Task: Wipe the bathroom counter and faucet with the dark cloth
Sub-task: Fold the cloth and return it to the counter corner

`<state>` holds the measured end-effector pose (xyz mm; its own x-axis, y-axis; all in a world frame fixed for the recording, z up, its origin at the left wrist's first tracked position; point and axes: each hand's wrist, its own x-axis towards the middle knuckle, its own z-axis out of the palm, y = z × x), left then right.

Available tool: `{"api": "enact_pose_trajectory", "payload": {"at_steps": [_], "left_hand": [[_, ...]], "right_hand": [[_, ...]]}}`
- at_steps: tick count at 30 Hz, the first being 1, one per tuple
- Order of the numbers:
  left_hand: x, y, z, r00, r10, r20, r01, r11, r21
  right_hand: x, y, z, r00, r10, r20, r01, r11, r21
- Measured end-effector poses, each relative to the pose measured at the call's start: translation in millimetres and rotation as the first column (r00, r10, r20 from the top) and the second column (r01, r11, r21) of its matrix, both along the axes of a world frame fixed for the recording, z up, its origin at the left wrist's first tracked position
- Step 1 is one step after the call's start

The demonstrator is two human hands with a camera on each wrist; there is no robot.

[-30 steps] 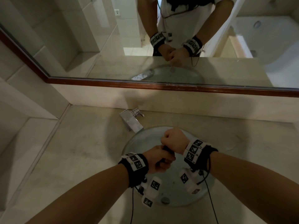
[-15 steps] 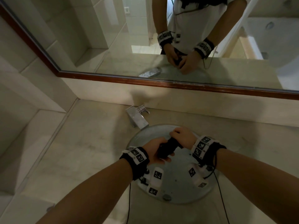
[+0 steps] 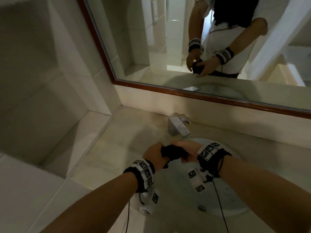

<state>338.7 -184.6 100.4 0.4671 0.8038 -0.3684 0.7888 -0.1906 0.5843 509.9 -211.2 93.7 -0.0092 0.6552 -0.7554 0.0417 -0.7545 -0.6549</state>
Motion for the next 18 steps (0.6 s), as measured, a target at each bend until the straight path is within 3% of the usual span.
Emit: {"api": "enact_pose_trajectory", "payload": {"at_steps": [2, 5, 9, 13, 16, 18], "left_hand": [[-47, 0, 7, 0.990, 0.107, 0.090, -0.097, 0.990, -0.105], [-100, 0, 17, 0.955, 0.173, 0.242, -0.118, 0.967, -0.228], [-182, -4, 33, 0.792, 0.478, 0.379, -0.304, 0.849, -0.433], [-266, -16, 46, 0.706, 0.563, 0.429, -0.414, 0.820, -0.395], [-318, -20, 52, 0.692, 0.597, 0.406, -0.515, 0.802, -0.302], [-347, -19, 53, 0.657, 0.656, 0.371, -0.620, 0.750, -0.228]], "right_hand": [[-43, 3, 15, 0.997, 0.066, -0.032, -0.063, 0.994, 0.086], [-98, 11, 30, 0.995, 0.077, 0.065, -0.086, 0.984, 0.159], [-186, 21, 51, 0.977, 0.203, 0.072, -0.214, 0.948, 0.233], [-255, 29, 63, 0.924, 0.370, 0.098, -0.383, 0.888, 0.255], [-293, 35, 66, 0.831, 0.479, 0.285, -0.550, 0.786, 0.283], [-310, 38, 68, 0.716, 0.529, 0.455, -0.677, 0.686, 0.267]]}}
